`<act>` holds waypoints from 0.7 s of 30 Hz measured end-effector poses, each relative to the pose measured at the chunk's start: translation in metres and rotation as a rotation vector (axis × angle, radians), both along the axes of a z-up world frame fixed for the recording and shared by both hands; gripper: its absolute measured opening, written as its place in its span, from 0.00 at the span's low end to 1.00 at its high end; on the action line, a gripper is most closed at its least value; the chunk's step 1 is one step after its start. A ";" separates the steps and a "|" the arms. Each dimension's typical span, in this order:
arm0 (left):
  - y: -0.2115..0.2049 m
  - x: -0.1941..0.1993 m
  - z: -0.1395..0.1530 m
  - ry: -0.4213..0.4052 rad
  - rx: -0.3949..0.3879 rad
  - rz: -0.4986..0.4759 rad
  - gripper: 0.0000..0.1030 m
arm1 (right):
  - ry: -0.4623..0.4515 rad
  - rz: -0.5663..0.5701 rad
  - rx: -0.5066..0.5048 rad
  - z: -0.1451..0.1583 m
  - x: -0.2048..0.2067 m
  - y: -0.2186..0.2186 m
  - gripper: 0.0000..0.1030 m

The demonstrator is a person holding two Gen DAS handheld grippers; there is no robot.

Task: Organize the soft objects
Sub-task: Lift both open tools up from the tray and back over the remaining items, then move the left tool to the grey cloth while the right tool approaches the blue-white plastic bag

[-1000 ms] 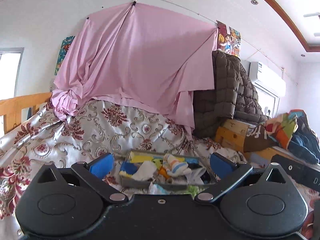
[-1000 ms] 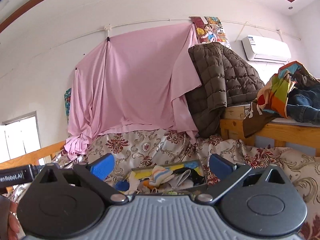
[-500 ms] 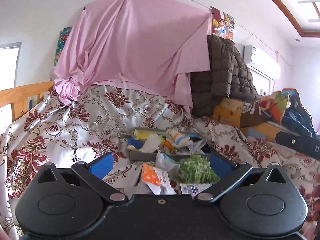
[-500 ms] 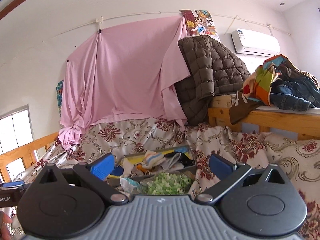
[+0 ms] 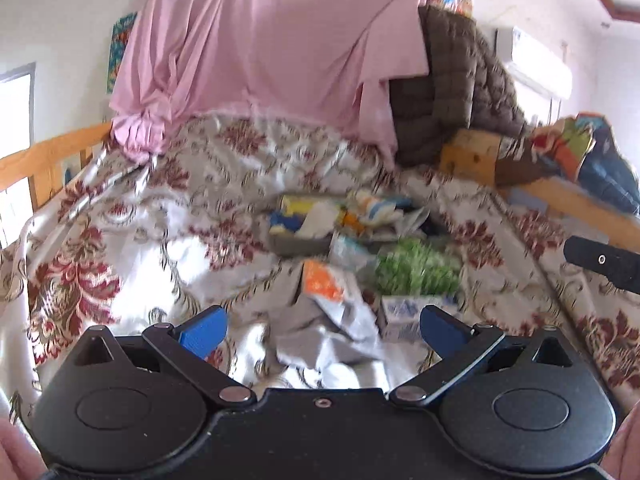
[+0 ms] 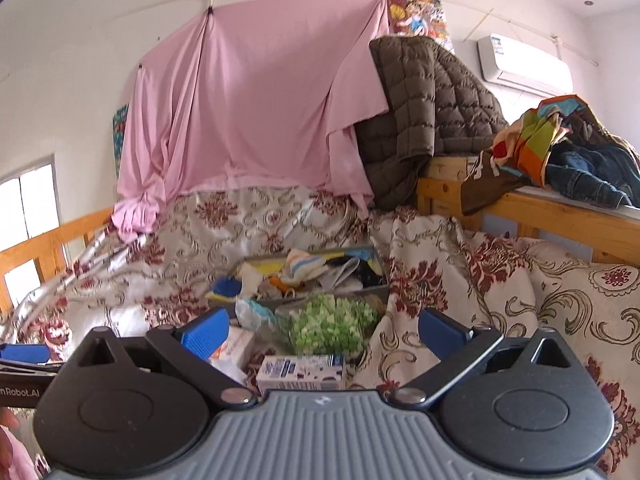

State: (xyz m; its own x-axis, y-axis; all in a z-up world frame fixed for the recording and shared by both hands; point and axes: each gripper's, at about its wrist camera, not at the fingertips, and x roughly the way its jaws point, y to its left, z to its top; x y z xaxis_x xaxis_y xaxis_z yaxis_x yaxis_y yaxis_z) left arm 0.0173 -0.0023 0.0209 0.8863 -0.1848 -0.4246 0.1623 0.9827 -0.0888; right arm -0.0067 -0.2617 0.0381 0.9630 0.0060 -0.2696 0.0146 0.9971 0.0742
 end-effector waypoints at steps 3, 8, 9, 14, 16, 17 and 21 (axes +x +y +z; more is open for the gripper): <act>0.000 0.006 -0.004 0.044 0.015 -0.005 0.99 | 0.046 0.007 -0.013 -0.004 0.007 0.003 1.00; -0.003 0.018 -0.012 0.126 0.031 -0.021 0.99 | 0.153 0.040 -0.037 -0.014 0.023 0.009 1.00; -0.004 0.020 -0.014 0.141 0.028 -0.025 0.99 | 0.179 0.051 -0.042 -0.016 0.026 0.012 1.00; -0.001 0.035 -0.022 0.234 -0.019 -0.034 0.99 | 0.272 0.086 -0.088 -0.026 0.038 0.023 1.00; -0.001 0.042 -0.026 0.271 -0.029 -0.030 0.99 | 0.309 0.096 -0.094 -0.029 0.044 0.026 1.00; 0.000 0.046 -0.028 0.288 -0.033 -0.027 0.99 | 0.326 0.100 -0.094 -0.030 0.047 0.026 1.00; 0.005 0.063 -0.033 0.361 -0.056 -0.013 0.99 | 0.391 0.109 -0.074 -0.037 0.057 0.024 1.00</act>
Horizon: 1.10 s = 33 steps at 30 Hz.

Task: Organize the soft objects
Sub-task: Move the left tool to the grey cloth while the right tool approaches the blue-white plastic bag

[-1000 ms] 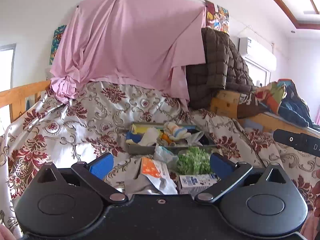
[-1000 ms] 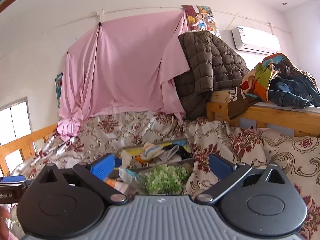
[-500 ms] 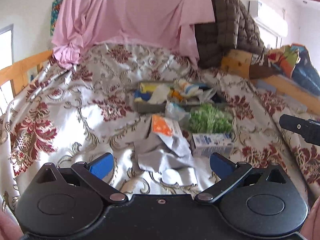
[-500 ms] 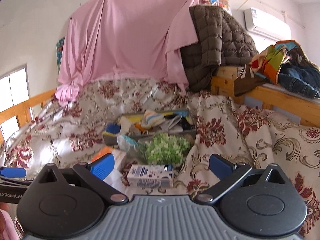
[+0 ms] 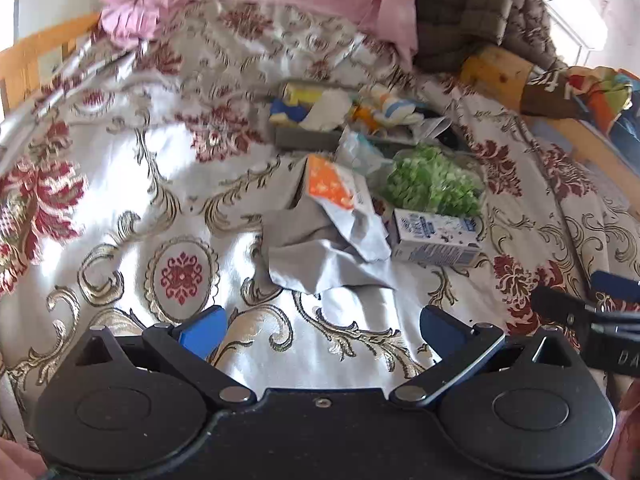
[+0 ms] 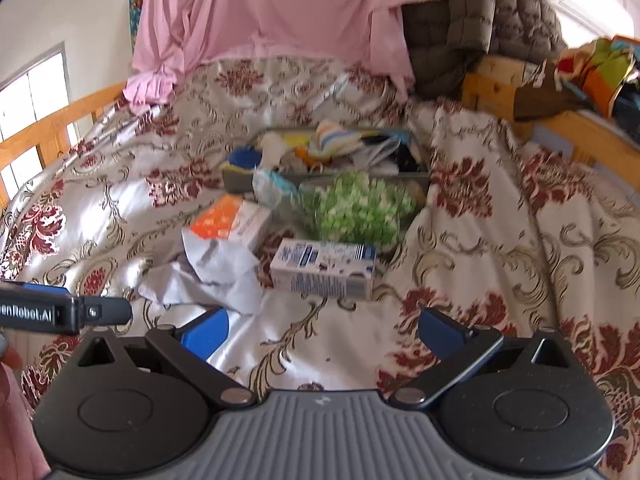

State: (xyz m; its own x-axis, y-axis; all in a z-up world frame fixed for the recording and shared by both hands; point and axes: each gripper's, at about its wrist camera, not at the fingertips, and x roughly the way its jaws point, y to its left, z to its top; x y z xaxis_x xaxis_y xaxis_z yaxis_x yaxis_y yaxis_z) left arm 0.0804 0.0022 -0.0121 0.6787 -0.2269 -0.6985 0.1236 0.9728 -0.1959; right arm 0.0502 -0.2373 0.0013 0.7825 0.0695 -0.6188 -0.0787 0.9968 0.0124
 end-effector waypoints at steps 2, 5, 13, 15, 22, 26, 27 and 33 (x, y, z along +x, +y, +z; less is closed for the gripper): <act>0.002 0.008 -0.002 0.036 -0.011 0.004 0.99 | 0.029 -0.003 0.012 -0.003 0.004 -0.003 1.00; 0.000 0.020 -0.002 0.070 0.000 -0.015 0.99 | 0.074 -0.004 0.040 -0.007 0.013 -0.007 1.00; -0.011 0.061 -0.005 0.110 0.050 -0.104 0.99 | 0.181 -0.049 0.150 -0.020 0.039 -0.023 1.00; -0.015 0.072 -0.009 0.121 0.050 -0.127 0.99 | 0.196 -0.058 0.157 -0.024 0.045 -0.025 1.00; -0.024 0.098 -0.031 0.136 0.043 -0.169 0.99 | 0.135 -0.044 0.080 -0.024 0.070 -0.020 1.00; -0.029 0.107 -0.037 0.134 0.064 -0.211 0.99 | 0.040 -0.011 -0.015 -0.018 0.085 -0.010 1.00; -0.029 0.109 -0.037 0.127 0.069 -0.222 0.99 | 0.015 0.002 -0.025 -0.016 0.089 -0.007 1.00; -0.034 0.119 -0.045 0.118 0.074 -0.291 0.93 | -0.068 0.056 -0.087 -0.014 0.114 0.010 1.00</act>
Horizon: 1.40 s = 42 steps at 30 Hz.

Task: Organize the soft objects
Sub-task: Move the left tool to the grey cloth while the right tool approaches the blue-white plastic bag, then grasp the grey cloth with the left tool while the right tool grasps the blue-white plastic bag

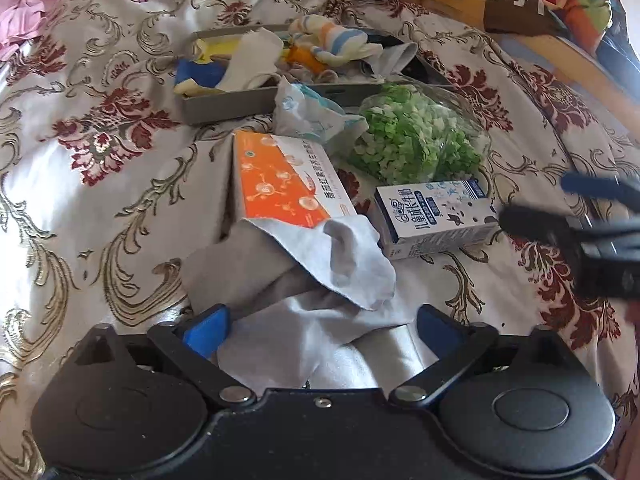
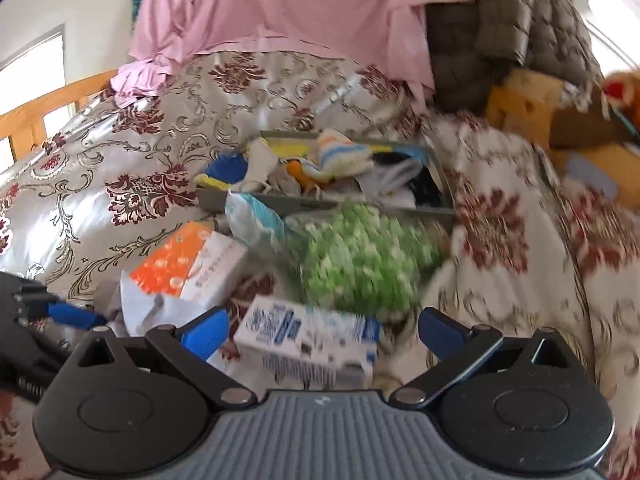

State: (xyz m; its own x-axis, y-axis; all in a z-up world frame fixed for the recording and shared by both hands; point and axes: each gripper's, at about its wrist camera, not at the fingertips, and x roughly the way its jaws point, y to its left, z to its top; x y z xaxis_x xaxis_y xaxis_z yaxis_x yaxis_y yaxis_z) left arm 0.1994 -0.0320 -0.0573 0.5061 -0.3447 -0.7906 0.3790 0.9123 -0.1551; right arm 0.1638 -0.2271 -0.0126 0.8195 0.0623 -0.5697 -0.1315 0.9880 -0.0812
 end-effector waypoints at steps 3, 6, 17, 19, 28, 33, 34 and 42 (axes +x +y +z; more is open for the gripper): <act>0.002 0.002 -0.006 0.025 -0.024 0.010 0.85 | 0.008 0.016 -0.003 -0.003 0.011 0.007 1.00; 0.005 0.004 -0.007 0.024 -0.044 0.020 0.81 | 0.014 0.028 -0.011 -0.005 0.018 0.016 0.99; 0.022 0.016 -0.011 0.055 -0.124 0.085 0.57 | -0.022 0.100 -0.038 -0.010 0.065 0.054 0.99; 0.025 0.019 -0.012 0.060 -0.133 0.085 0.52 | -0.025 0.106 -0.056 -0.014 0.077 0.059 0.98; 0.038 0.030 -0.012 0.111 -0.128 0.099 0.25 | -0.023 0.128 -0.073 -0.025 0.127 0.075 0.93; 0.046 0.035 -0.013 0.141 -0.162 0.103 0.21 | 0.001 0.139 -0.081 -0.029 0.147 0.081 0.89; 0.047 0.035 -0.014 0.143 -0.166 0.101 0.21 | 0.009 0.137 -0.081 -0.030 0.151 0.082 0.88; 0.059 0.039 -0.014 0.180 -0.224 0.127 0.15 | 0.049 0.135 -0.093 -0.036 0.167 0.090 0.75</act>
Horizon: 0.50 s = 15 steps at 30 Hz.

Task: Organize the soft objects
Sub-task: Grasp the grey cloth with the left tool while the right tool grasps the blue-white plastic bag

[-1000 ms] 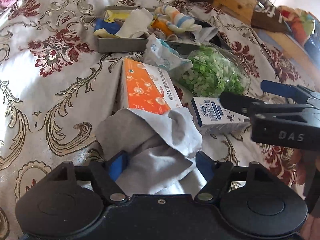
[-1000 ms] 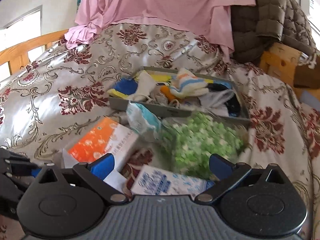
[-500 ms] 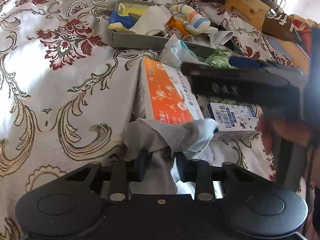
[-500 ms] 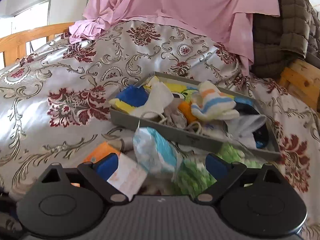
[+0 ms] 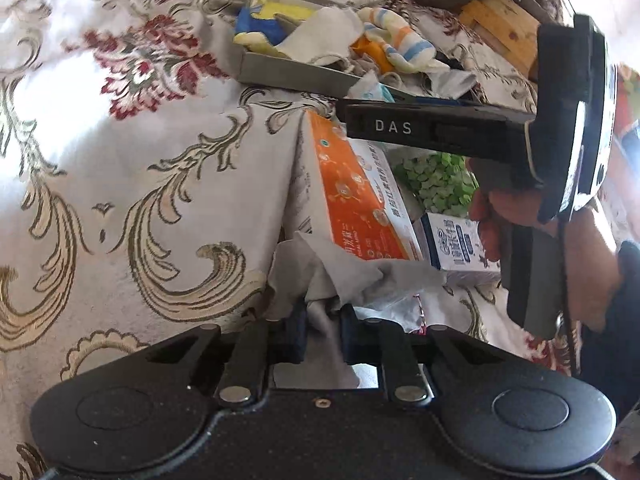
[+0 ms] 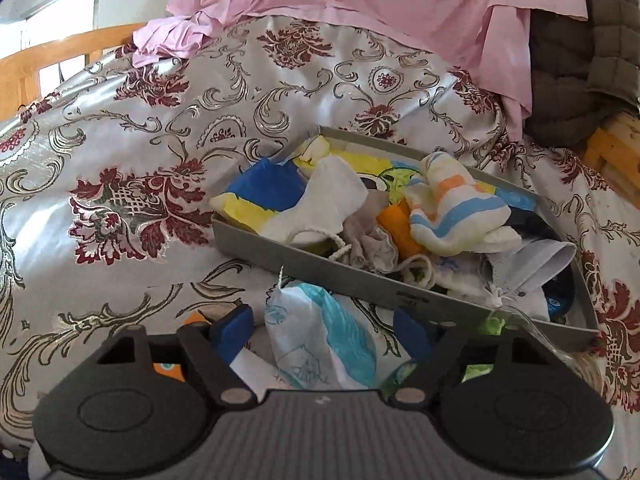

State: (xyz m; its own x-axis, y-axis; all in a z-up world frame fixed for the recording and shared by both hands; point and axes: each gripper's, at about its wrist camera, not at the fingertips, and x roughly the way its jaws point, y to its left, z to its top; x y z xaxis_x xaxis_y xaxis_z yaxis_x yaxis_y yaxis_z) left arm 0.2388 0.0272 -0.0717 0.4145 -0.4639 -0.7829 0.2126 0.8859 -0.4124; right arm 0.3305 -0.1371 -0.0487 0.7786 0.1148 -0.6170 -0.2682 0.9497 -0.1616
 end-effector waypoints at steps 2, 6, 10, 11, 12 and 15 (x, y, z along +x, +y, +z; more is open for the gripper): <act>0.005 0.000 0.001 0.008 -0.017 0.022 0.14 | 0.013 0.002 0.004 -0.001 0.002 0.002 0.68; 0.012 0.001 0.003 0.006 -0.016 0.060 0.12 | 0.014 0.000 -0.005 -0.002 0.002 0.005 0.56; 0.020 -0.001 0.007 -0.013 -0.017 0.097 0.10 | 0.014 -0.001 0.001 -0.001 0.000 0.005 0.54; 0.021 -0.001 0.008 -0.018 -0.017 0.103 0.09 | 0.014 -0.001 -0.003 -0.001 -0.001 0.005 0.54; 0.023 -0.001 0.008 -0.022 -0.019 0.112 0.09 | 0.013 0.000 -0.006 -0.001 -0.001 0.005 0.53; 0.026 0.000 0.009 -0.029 -0.028 0.134 0.09 | 0.007 0.005 -0.013 -0.001 -0.004 0.005 0.50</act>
State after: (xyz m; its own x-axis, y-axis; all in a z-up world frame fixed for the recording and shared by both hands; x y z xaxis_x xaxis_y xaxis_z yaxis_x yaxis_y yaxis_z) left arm 0.2385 0.0536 -0.0630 0.4965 -0.4241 -0.7574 0.1053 0.8955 -0.4324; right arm 0.3269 -0.1317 -0.0496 0.7738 0.1105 -0.6237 -0.2736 0.9464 -0.1718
